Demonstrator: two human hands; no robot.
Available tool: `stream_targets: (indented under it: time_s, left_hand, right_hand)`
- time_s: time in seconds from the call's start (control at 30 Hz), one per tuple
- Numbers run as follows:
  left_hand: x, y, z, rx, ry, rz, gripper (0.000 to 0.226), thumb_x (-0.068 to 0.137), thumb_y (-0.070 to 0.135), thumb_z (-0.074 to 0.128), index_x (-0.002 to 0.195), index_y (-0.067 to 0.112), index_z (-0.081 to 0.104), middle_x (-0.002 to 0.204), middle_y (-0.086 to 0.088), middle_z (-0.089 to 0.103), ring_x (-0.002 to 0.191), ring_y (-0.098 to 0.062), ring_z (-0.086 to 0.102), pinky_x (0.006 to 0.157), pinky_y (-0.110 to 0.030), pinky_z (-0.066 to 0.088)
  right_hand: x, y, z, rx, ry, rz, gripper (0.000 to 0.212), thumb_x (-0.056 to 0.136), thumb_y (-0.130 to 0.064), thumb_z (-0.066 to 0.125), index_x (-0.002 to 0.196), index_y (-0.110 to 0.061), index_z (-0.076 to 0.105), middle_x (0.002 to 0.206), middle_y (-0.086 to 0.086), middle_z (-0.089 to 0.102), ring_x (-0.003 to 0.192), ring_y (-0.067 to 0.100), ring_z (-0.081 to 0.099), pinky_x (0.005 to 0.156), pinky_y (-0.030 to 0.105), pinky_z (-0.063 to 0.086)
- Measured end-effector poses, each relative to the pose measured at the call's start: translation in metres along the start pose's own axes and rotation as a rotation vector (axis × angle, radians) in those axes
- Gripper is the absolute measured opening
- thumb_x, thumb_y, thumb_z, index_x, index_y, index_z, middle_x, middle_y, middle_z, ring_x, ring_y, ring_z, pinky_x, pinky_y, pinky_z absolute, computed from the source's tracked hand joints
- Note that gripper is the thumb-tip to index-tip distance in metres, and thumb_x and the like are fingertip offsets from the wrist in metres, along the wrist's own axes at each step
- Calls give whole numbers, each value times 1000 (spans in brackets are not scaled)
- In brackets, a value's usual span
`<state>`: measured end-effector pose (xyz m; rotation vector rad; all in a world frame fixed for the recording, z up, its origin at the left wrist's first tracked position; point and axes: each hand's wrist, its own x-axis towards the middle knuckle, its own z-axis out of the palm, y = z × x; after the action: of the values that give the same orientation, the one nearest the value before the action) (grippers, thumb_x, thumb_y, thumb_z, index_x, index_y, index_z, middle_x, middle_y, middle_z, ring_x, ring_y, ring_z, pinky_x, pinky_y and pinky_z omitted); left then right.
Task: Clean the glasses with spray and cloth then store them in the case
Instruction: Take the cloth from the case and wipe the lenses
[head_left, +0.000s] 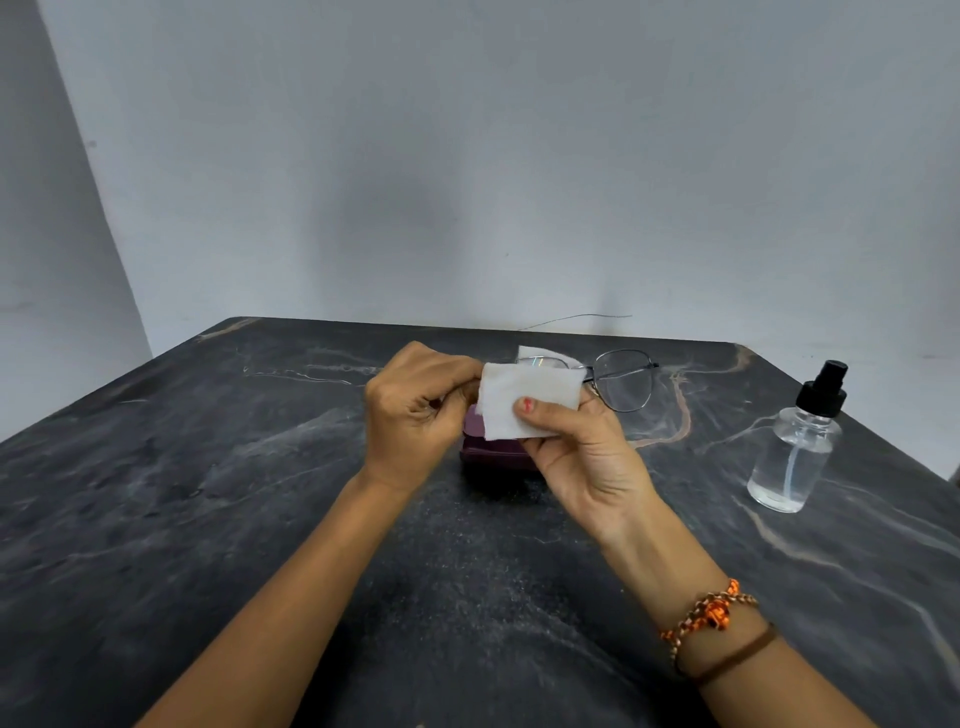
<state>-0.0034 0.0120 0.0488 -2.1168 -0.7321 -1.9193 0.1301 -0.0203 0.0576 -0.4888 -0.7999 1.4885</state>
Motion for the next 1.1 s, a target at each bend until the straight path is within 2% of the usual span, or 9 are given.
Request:
stream_targets:
  time_s: [0.23,0.37,0.47,0.57,0.67,0.73,0.87,0.97,1.1]
  left_hand:
    - [2,-3,-3,-47,20,-7,1,71,0,70,71,0,71,72,5,63,66,-1,53,61,-27,44]
    - [-1,3,3,-74,-28,34,11,73,8,65,70,-1,70,65,-1,67,65,-1,52,61,-25,43]
    - [-4,6,6,-73,-48,37,12,73,10,66,68,0,71,62,-6,69,64,-2,52,62,-23,42]
    - [-3,3,4,-19,-22,32,10,72,3,68,64,-2,69,58,-7,68,59,-6,50,60,-22,40]
    - [-2,1,3,46,38,10,15,64,-18,63,63,-4,68,55,-10,66,57,-10,49,56,-26,41]
    - [-1,1,2,49,74,3,17,67,-16,58,65,-4,69,56,-10,66,58,-9,49,57,-25,40]
    - [3,-2,-2,19,134,-27,6,73,-1,66,69,-1,70,69,1,65,65,-3,49,61,-21,41]
    - [4,-11,-5,-45,228,-103,13,74,11,68,82,2,70,75,6,63,67,2,52,63,-19,43]
    - [6,-27,-9,-103,371,-266,26,72,4,69,97,7,62,71,38,61,70,9,54,64,-16,46]
  right_hand:
    - [-1,-2,-1,92,134,-11,23,61,-9,64,84,-9,61,65,0,70,58,9,65,51,17,51]
    - [0,-1,-2,112,196,-58,27,60,-14,67,86,-11,61,59,-4,69,52,5,62,44,16,49]
    - [0,1,-3,101,160,-68,31,58,-9,67,89,-10,61,62,-2,71,52,5,63,44,16,48]
    - [1,4,-4,35,108,-43,29,59,-7,66,88,-10,63,67,-1,73,58,7,67,50,16,52]
    - [0,3,-3,-81,65,19,30,58,-10,68,88,-8,64,68,-1,73,59,6,67,51,15,52]
    - [0,0,-5,-172,38,59,34,56,-11,70,89,-6,65,71,2,74,63,9,69,54,17,53]
    - [3,-8,-11,-251,16,108,36,54,-12,71,89,-5,66,74,5,75,66,13,70,61,23,58]
    - [5,-14,-17,-232,63,85,35,53,-9,71,88,-4,64,72,4,74,63,11,69,55,20,56]
    - [9,-34,-30,-236,217,-54,32,57,-10,71,87,-6,60,62,-3,71,54,4,64,45,14,48]
